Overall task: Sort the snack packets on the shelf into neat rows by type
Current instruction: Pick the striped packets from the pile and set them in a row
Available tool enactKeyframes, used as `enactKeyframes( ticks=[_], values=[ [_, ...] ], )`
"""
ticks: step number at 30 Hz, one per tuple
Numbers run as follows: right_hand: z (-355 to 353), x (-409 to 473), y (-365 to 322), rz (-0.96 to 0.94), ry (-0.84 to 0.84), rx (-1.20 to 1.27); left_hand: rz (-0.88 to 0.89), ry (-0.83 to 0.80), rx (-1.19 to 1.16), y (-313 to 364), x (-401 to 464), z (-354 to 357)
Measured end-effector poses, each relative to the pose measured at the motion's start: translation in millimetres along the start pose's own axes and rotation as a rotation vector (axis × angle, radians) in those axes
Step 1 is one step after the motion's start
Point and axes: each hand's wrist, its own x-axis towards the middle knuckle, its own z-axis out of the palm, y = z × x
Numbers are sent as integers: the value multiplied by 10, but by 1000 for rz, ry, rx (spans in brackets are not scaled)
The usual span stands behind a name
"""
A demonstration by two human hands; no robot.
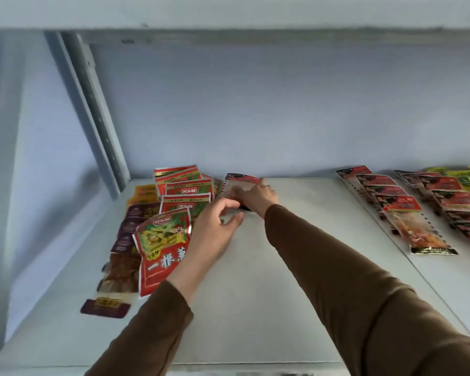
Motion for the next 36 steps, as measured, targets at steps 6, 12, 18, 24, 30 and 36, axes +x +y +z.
enactKeyframes(
  ticks=[6, 12, 18, 24, 30, 36],
  values=[
    [-32, 94, 97, 138, -8, 599, -105, -40, -199, -148, 65, 11],
    [-520, -225, 337, -100, -216, 1092, -206, -15, -416, -94, 190, 59],
    [-639, -445, 112, -305, -473, 1098, -147, 163, -628, 72, 305, 86],
    [-431, 29, 142, 18, 45, 408, -133, 328, -555, -23, 303, -147],
    [21, 42, 10, -57, 6, -282, -146, 291, -571, -36, 253, -165],
    [-274, 75, 181, 167, -150, 367, -165, 237, -609, -62, 231, -117]
  ],
)
